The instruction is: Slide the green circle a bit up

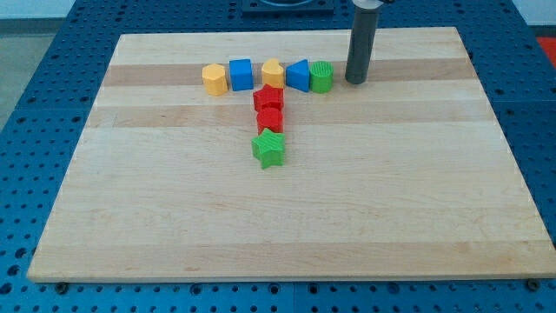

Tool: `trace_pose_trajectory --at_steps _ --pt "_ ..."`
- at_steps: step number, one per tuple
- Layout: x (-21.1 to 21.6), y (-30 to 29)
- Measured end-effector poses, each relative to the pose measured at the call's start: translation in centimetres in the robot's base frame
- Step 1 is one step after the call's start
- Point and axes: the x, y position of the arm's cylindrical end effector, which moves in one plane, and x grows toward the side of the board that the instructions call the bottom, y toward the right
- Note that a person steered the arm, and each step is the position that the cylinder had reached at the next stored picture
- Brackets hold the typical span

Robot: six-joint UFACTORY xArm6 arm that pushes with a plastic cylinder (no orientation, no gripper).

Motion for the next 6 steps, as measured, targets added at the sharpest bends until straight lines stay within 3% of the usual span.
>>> trace_pose_trajectory --at_steps 2,5,6 --pt "0.1 -0.6" --pt "5.4 -0.6" --pt "4.4 -2.4"
